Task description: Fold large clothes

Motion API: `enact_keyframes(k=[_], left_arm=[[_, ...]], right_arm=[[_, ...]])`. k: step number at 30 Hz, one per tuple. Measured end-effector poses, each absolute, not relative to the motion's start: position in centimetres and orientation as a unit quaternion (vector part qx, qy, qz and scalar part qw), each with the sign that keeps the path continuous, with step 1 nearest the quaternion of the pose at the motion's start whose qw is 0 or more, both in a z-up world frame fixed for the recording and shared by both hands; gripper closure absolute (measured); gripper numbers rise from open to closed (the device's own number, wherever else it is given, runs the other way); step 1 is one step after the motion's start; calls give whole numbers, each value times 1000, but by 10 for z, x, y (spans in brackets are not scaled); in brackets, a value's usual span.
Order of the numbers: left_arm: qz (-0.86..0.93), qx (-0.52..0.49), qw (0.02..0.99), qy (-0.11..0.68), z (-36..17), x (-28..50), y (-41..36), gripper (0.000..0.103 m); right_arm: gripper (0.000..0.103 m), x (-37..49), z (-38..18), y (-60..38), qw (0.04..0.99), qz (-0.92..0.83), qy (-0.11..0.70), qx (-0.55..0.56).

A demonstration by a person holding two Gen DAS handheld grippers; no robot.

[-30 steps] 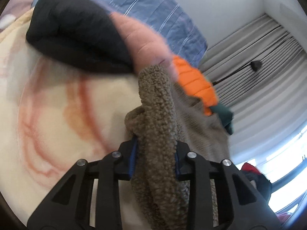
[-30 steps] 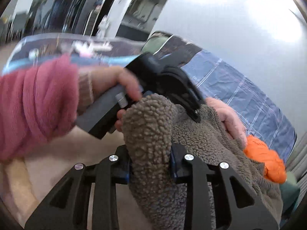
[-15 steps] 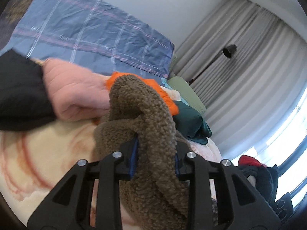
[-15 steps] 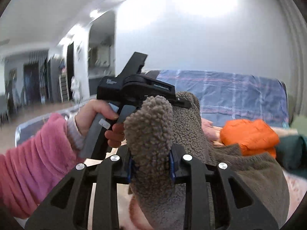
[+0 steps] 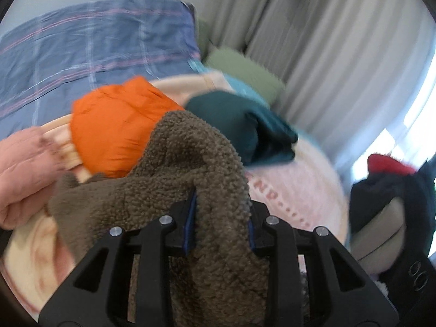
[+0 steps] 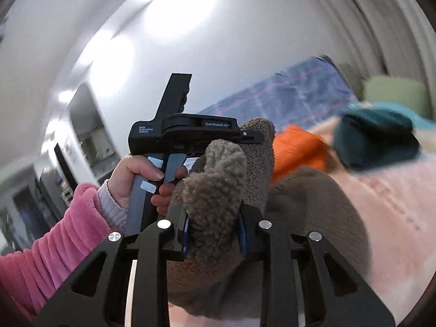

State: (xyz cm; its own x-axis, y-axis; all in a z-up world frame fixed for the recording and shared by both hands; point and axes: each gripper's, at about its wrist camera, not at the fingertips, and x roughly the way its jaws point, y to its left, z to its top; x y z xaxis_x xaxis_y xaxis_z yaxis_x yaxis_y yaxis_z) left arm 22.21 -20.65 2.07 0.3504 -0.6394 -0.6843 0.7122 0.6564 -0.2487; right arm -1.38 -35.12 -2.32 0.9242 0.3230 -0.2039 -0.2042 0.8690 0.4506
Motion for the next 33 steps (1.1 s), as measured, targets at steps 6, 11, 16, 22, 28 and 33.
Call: enact_keyframes(k=[6, 11, 16, 22, 28, 33], left_arm=[[-396, 125, 809, 416, -57, 223, -280, 57], [-413, 115, 804, 413, -50, 225, -289, 49], [-452, 111, 803, 372, -15, 202, -273, 50], [-447, 144, 819, 331, 10, 188, -222, 51], [-436, 176, 796, 382, -57, 198, -231, 44], [-421, 201, 794, 390, -56, 203, -250, 43]], right_arm=[[76, -17, -88, -400, 941, 69, 208, 259], [75, -19, -118, -417, 919, 65, 231, 312], [73, -19, -124, -420, 921, 58, 233, 306], [68, -11, -130, -437, 908, 61, 241, 337], [53, -13, -125, -437, 914, 43, 249, 318], [53, -39, -93, -443, 938, 10, 198, 284]])
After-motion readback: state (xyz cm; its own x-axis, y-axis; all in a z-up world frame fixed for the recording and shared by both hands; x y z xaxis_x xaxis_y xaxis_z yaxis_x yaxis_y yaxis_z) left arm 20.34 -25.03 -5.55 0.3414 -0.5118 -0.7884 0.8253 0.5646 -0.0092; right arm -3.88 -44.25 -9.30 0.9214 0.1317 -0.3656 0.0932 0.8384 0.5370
